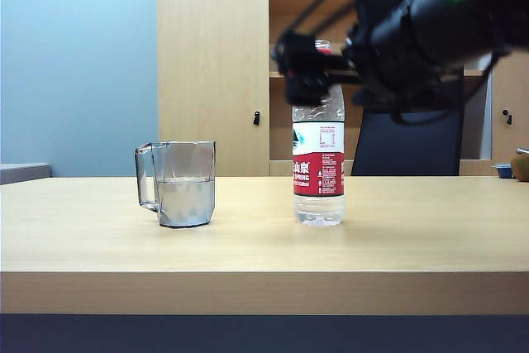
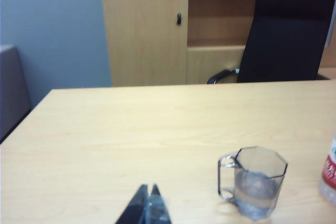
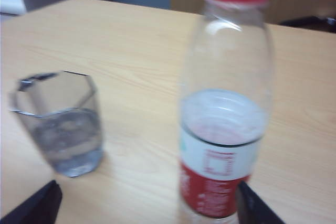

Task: Pick up the mineral water bottle on the table and pour water into the mug until it's half full.

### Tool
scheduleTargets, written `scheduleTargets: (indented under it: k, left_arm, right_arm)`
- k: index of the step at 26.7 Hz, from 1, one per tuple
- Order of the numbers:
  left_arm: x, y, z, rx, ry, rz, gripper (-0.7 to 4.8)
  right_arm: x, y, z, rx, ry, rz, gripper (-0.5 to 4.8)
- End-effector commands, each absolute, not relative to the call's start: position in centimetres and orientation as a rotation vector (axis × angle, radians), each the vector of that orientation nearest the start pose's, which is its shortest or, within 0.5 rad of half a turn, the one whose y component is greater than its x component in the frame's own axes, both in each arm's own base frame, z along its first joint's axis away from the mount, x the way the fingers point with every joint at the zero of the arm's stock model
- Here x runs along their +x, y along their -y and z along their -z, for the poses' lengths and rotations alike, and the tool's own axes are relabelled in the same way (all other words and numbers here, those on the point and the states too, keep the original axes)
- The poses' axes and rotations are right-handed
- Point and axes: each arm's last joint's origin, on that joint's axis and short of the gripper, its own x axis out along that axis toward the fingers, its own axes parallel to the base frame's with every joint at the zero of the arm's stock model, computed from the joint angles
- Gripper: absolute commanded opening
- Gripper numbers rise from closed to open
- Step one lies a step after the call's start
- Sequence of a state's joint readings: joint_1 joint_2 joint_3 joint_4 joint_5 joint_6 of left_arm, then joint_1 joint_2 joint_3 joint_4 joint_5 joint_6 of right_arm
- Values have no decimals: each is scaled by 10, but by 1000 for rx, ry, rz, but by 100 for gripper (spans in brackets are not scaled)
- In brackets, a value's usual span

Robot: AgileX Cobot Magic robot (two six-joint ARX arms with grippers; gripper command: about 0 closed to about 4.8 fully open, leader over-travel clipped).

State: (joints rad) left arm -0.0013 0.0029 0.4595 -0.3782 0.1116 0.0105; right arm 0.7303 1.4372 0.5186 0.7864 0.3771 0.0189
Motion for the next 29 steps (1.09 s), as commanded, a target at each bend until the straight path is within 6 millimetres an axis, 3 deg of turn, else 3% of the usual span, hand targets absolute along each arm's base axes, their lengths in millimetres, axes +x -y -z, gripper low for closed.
scheduleTargets:
  k: [1,3,4,6,10,16,29]
  left_arm:
    - [55,3,-262,16,77,109,-6]
    - [65,3,-246,4,64,109,-6]
    - [68,3,-242,-5,65,109,-6]
    - [73,3,-234,-22,75,110,-6]
    - [82,3,-215,-44,59,110,-6]
    - [89,3,-190,-91,-16,104,-6]
    - [93,2,-164,-95,-150,76,-6]
  right_arm:
    - [197,-185,-205,-34,-80,-363,275]
    - [184,-193,-215,-15,-47,-399,98]
    - [179,-196,-218,-7,-37,-419,46]
    - [172,-199,-222,4,-23,-446,-10]
    - [156,-204,-233,32,12,-493,-8]
    - [154,-203,-244,90,77,-502,-8]
    - [154,-204,-242,79,64,-505,-8]
